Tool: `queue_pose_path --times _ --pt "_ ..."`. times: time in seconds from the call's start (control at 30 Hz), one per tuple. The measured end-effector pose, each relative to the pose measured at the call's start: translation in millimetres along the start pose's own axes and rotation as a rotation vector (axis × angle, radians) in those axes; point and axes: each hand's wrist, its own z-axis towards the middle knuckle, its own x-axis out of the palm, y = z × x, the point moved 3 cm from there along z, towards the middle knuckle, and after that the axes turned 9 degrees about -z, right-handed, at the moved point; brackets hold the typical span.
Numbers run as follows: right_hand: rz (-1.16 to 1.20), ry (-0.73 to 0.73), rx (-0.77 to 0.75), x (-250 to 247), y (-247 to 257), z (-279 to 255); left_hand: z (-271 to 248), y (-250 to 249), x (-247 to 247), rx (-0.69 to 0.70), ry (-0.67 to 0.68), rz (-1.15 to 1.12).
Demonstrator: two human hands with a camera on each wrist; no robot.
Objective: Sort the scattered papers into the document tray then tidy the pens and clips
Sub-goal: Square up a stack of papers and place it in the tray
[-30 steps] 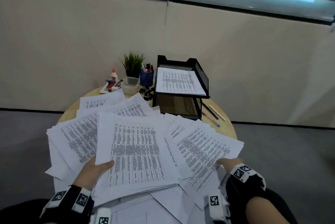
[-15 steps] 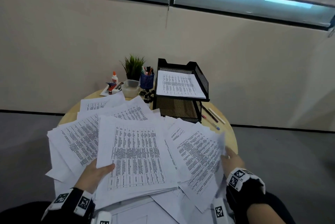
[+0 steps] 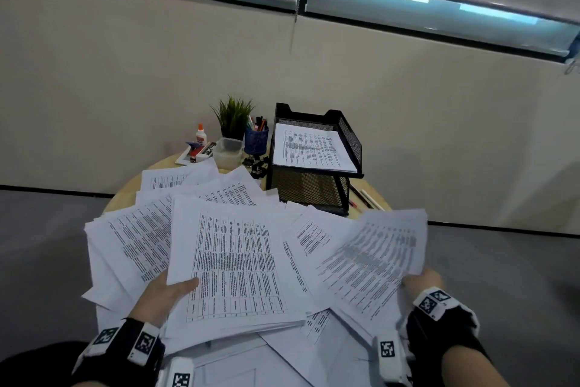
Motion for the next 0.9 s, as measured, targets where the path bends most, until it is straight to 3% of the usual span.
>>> queue_pose_path --times 0.1,0.2,0.63,0.9 --pt "0.068 -0.075 0.018 -21 -3 4 3 0 -3 -0.018 -0.012 -0.025" --pt "0.051 -0.057 0.026 -26 -1 7 4 -1 -2 -0.017 -0.007 -0.037" --pt "-0.216 0.343 0.057 41 22 -28 2 -4 -4 0.015 -0.059 -0.038" --pt "-0.068 0.359 0.015 61 31 -29 3 5 -3 -0.002 -0.078 -0.015"
